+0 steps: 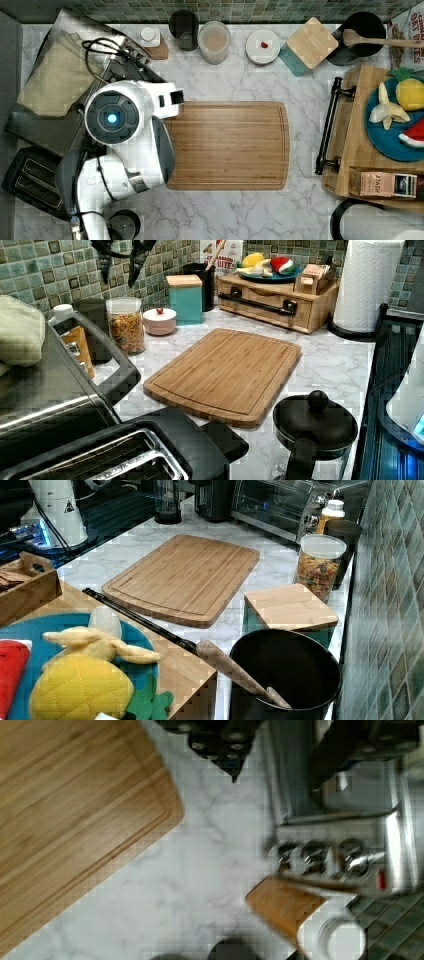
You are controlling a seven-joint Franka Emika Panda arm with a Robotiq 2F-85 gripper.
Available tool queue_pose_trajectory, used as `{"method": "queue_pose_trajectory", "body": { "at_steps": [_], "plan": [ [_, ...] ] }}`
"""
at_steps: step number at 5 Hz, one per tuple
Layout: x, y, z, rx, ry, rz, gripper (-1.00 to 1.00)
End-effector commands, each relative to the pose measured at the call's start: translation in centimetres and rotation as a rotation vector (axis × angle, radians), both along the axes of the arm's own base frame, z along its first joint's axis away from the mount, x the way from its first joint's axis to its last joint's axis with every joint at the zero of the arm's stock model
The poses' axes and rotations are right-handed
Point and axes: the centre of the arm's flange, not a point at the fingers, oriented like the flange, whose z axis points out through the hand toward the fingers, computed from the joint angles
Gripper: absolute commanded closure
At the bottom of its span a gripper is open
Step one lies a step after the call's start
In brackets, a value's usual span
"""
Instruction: Pick up the towel.
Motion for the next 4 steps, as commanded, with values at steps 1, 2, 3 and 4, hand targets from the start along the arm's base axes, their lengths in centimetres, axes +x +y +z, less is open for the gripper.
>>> {"method": "queue_pose_trajectory", "body": {
  "at_steps": [1,2,3,4],
  "plan": [
    [0.7,6.6,9.5,0.269,-0.277,0.102,-1.0],
    [1.6,9.7,9.2,0.316,-0.266,0.151,-1.0],
    [2.3,12.4,8.3,0.336,-0.239,0.195,-1.0],
    [2.7,14.7,7.9,0.335,-0.229,0.233,-1.0]
  ]
}}
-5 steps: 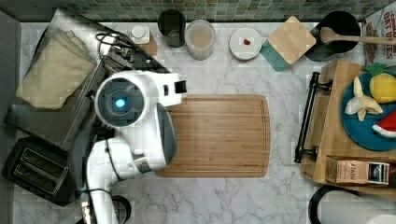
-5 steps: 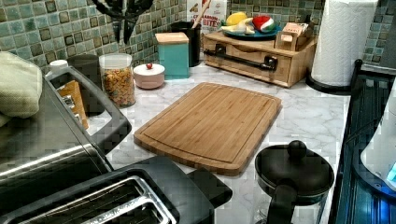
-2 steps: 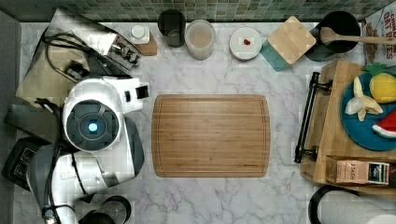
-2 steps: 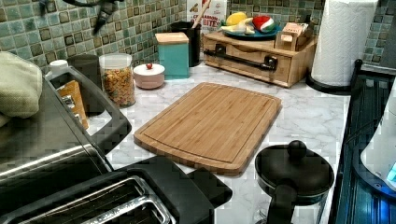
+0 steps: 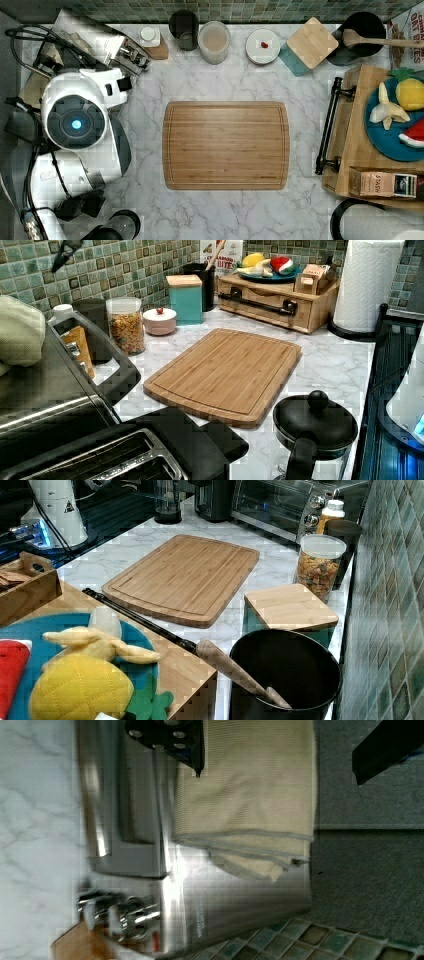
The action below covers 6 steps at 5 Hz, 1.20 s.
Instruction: Pick up the towel.
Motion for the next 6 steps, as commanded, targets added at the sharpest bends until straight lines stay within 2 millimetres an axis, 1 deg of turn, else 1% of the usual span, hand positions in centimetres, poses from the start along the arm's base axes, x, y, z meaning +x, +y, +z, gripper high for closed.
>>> {"method": "queue_pose_trajectory", "body": {
  "at_steps": [1,2,3,4,5,6],
  "plan": [
    [0.9,6.9,4.1,0.037,-0.06,0.172,-1.0],
    [1.3,7.3,3.1,0.07,-0.061,0.195,-1.0],
    [2.2,7.7,1.3,0.031,-0.002,0.21,-1.0],
    [3.3,7.2,-1.6,0.021,0.048,0.219,-1.0],
    [3.6,7.2,-3.7,0.065,0.102,0.214,-1.0],
    [3.6,7.8,-5.4,0.088,0.15,0.221,-1.0]
  ]
}}
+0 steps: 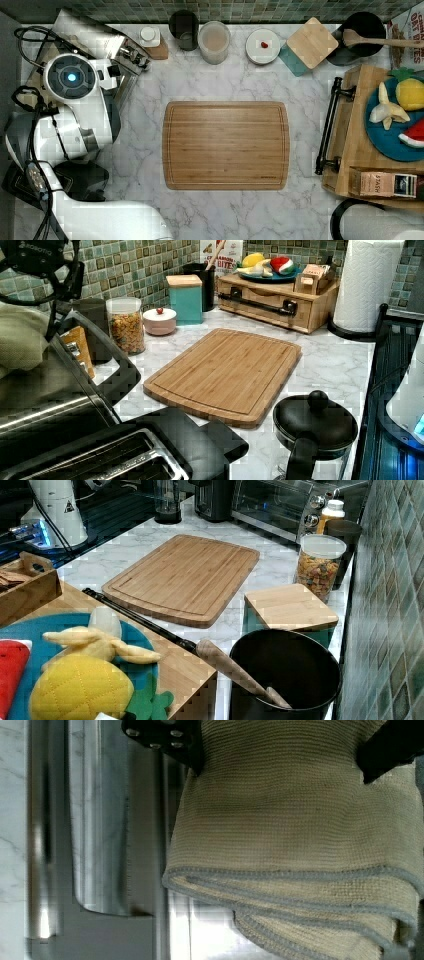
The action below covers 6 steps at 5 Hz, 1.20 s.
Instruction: Pick up the towel.
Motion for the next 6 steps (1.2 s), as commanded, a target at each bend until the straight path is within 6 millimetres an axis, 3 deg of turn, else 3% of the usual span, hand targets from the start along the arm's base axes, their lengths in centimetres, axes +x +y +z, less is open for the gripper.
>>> {"method": "queue_pose_trajectory", "body": {
  "at_steps": [1,2,4,6],
  "plan": [
    [0.7,3.3,2.5,0.114,0.02,0.07,1.0],
    [0.4,1.7,2.6,0.08,0.031,0.018,1.0],
    [-0.3,-2.4,5.1,-0.003,-0.02,-0.04,1.0],
    [-2.9,-13.0,9.6,-0.114,-0.123,-0.206,1.0]
  ]
}}
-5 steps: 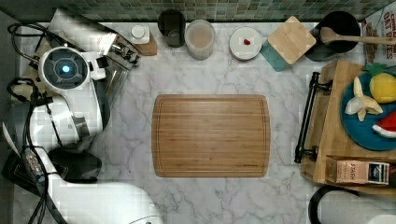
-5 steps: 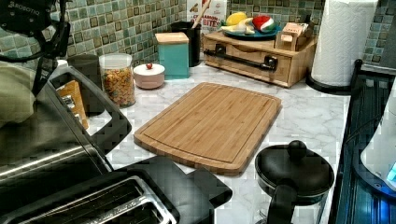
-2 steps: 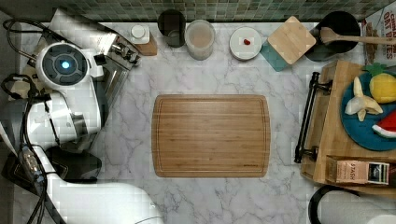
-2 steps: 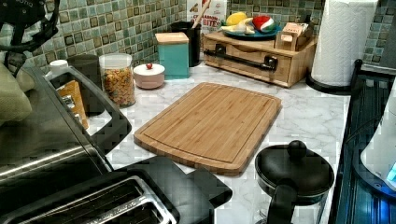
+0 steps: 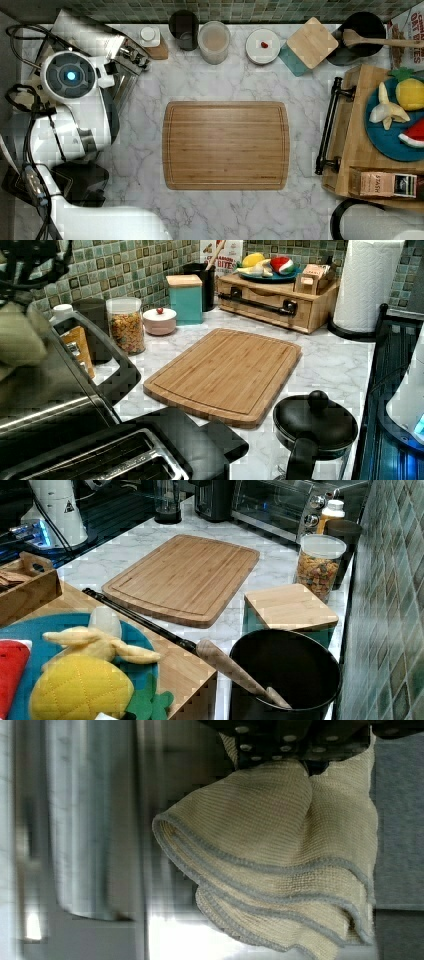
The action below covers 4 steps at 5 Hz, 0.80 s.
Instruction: Pick up the towel.
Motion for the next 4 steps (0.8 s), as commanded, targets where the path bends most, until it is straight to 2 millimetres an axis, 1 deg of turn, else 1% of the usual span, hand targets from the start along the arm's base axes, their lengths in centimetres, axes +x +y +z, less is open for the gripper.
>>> {"method": "queue_pose_trajectory", "body": {
  "at_steps": [1,2,3,4],
  "plan": [
    [-4.1,-17.6,9.1,-0.138,-0.146,-0.318,1.0],
    [-5.9,-21.5,10.8,-0.143,-0.166,-0.392,1.0],
    [-6.9,-23.7,12.0,-0.209,-0.147,-0.423,1.0],
    [-6.7,-25.3,12.6,-0.276,-0.046,-0.416,1.0]
  ]
}}
